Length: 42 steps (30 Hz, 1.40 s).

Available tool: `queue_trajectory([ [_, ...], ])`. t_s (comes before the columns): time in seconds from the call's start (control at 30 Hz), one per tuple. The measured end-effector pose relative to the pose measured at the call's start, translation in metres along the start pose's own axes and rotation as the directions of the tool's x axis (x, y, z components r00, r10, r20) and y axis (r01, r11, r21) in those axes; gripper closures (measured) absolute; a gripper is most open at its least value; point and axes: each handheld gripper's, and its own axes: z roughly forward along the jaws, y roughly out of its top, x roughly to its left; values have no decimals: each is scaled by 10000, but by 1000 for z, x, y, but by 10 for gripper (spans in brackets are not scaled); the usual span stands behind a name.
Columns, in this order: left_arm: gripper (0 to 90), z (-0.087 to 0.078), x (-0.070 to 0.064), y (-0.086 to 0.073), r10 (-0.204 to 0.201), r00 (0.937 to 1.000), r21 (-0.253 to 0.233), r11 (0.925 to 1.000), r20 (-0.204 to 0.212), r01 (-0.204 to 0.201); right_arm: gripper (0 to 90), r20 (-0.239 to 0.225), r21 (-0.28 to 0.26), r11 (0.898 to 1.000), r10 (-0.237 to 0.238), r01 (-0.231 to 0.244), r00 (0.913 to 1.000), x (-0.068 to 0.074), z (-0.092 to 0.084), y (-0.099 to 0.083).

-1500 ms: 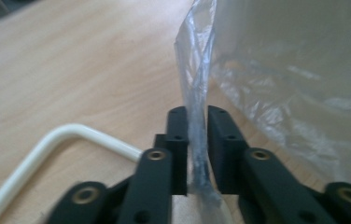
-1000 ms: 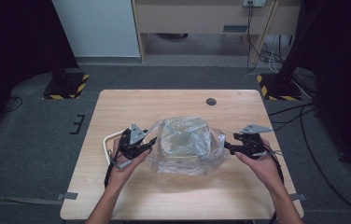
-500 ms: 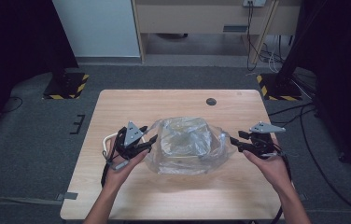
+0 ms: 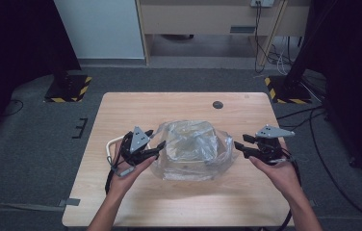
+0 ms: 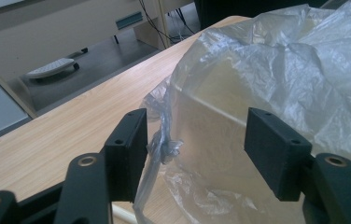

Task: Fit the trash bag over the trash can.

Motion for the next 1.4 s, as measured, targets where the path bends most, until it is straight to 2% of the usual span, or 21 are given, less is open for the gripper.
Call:
queue_trajectory([
  [0.1,361,0,1,4,10,10000,-69,10000,-40,-10,578,62,-144,9998,-101,102,9999,-1,-5,8],
  [0.2,344,1,2,7,-4,10000,-117,9999,-56,4,591,-25,-306,9994,-148,147,9999,1,-10,22],
  [0.27,341,2,3,8,-3,10000,-72,10000,-25,2,599,-123,-410,9987,-299,294,9995,5,-12,32],
  [0.37,346,4,2,6,-2,10000,38,10000,29,2,605,-343,-416,9972,-632,618,9974,19,-11,52],
  [0.53,347,7,1,1,-91,9999,97,9999,95,90,612,-730,-202,9930,-1173,1161,9904,47,7,79],
  [0.7,346,8,2,-2,-176,9998,76,9998,126,175,613,-1126,294,9865,-1567,1609,9812,72,36,99],
  [0.87,350,9,3,-8,-267,9995,115,9996,154,266,612,-1446,798,9815,-1614,1741,9762,88,65,107],
  [1.03,351,9,5,-13,-424,9990,178,9990,172,420,611,-1681,1168,9753,-1665,1874,9716,99,88,109],
  [1.27,350,11,4,-18,-488,9985,279,9985,266,481,608,-1785,1582,9673,-1694,1982,9692,104,104,104],
  [1.4,350,12,3,-21,-493,9983,286,9984,314,484,607,-1859,1622,9675,-1630,1939,9690,105,108,102],
])
